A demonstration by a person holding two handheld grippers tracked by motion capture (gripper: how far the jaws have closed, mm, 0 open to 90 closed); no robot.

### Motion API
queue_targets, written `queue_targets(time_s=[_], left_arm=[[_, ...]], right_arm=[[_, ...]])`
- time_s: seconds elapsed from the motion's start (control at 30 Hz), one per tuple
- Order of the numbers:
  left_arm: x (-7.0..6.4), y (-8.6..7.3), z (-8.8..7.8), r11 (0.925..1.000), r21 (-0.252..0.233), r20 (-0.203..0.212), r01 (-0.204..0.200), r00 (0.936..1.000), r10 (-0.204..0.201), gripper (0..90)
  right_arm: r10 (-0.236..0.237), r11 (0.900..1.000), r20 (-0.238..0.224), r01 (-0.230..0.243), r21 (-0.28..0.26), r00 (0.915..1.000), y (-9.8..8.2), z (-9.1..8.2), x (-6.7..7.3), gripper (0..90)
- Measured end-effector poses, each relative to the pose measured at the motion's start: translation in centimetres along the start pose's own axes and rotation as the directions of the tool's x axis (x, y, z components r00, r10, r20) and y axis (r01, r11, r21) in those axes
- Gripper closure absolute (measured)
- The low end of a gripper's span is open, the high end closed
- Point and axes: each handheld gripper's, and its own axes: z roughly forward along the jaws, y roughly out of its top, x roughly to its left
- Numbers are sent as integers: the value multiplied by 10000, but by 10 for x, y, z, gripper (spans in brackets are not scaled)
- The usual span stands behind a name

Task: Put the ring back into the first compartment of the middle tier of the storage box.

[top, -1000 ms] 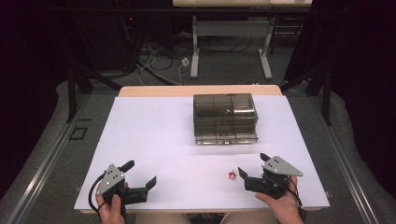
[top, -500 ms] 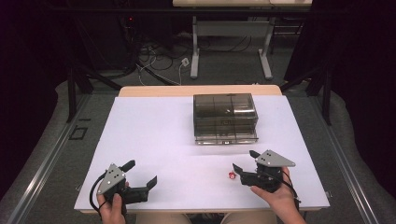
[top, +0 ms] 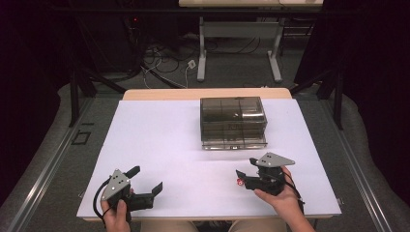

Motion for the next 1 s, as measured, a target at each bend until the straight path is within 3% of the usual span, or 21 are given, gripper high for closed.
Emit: queue_targets(time_s=[0.23,0.6,1.0], left_arm=[[0,-1,1,10000,59,-5,53,10000,-53,6],[1,-1,2,9999,70,-30,96,9999,-96,6],[1,-1,2,9999,63,-49,86,10000,-85,6]], right_arm=[[337,9986,-275,-325,428,9991,0,7,-2,371],[1055,9871,-622,-970,1271,9925,-9,20,-5,427],[1326,9808,-683,-1210,1529,9888,-19,28,-11,512]])
